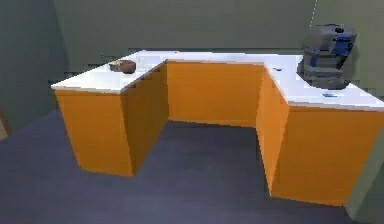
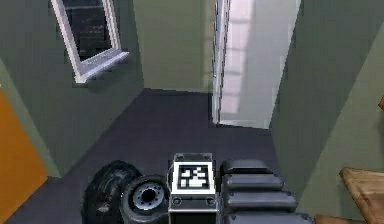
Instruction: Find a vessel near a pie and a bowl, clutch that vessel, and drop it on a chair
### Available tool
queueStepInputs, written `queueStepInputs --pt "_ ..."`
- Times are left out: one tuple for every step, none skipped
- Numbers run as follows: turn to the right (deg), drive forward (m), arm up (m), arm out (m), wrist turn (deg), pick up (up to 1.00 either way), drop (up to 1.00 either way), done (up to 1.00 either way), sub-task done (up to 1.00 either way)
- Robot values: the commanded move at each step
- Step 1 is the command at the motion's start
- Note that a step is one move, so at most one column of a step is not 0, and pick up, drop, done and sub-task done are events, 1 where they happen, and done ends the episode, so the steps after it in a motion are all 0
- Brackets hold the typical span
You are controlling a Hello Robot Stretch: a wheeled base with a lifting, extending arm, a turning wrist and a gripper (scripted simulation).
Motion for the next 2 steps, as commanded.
queueStepInputs --pt "45.0 0.00 0.00 0.00 0.0 0.00 0.00 0.00 0.00" --pt "45.0 0.00 0.00 0.00 0.0 0.00 0.00 0.00 0.00"
